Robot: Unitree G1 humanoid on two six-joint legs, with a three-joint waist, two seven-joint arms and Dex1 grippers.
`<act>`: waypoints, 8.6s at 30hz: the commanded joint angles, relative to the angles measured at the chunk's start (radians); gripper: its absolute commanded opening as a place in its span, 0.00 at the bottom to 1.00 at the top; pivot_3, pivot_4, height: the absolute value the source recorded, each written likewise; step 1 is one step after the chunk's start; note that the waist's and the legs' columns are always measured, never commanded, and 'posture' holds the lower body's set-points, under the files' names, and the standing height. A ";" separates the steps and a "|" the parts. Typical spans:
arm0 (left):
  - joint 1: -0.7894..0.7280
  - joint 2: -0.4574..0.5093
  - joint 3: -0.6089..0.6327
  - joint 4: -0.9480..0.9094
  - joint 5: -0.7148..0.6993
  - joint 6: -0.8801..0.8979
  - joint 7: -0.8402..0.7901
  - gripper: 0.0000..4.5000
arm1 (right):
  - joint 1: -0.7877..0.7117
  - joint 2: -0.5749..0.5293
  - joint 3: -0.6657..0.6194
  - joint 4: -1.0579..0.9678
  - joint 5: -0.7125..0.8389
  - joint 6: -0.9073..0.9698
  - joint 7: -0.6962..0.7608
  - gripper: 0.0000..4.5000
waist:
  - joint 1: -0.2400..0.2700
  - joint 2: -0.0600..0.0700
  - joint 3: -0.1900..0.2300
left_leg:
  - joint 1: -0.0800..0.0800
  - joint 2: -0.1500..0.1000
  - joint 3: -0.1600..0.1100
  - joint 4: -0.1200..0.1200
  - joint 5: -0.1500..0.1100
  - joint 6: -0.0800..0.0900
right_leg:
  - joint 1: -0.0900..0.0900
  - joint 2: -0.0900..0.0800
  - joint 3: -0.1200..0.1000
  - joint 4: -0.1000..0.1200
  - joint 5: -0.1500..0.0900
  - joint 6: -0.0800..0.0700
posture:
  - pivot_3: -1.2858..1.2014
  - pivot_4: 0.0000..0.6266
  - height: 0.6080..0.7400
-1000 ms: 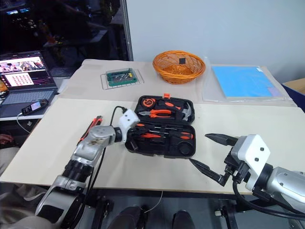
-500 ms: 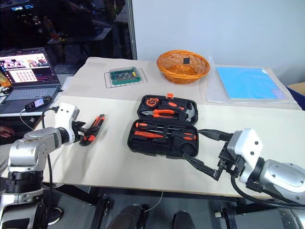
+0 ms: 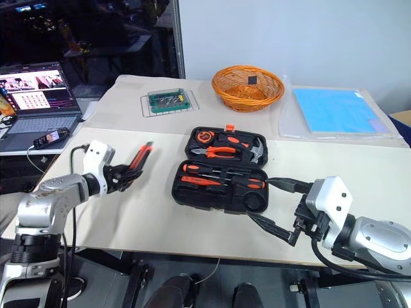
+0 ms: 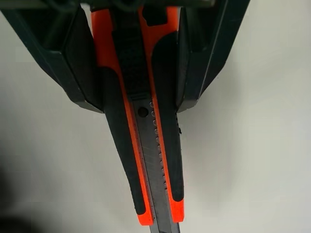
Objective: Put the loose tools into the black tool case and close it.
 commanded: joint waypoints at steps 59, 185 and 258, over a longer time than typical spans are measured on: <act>-0.085 -0.313 -0.334 0.018 0.105 -0.200 -0.201 0.01 | 0.272 0.029 -0.298 -0.164 0.015 0.192 -0.240 1.00 | -0.006 0.010 -0.008 | 0.007 0.001 -0.001 0.004 -0.001 0.003 | 0.014 -0.005 0.001 -0.001 -0.005 -0.002 | 0.52 0.24 1.00; -0.688 -0.386 -0.198 1.236 0.443 -1.148 0.205 0.02 | -1.340 0.374 0.399 1.557 -0.527 -0.287 -0.304 0.00 | -0.069 0.003 0.018 | -0.014 -0.006 0.006 0.005 0.011 -0.002 | -0.020 0.001 0.002 0.021 0.015 -0.007 | 0.52 0.24 1.00; -0.424 -0.174 -0.420 0.504 0.220 -0.316 -0.288 1.00 | -0.787 0.446 0.498 0.670 -0.390 0.346 -0.446 0.76 | -0.060 0.003 0.019 | -0.002 0.001 0.004 0.004 0.015 -0.004 | -0.017 0.009 0.002 0.015 0.024 -0.011 | 0.52 0.24 1.00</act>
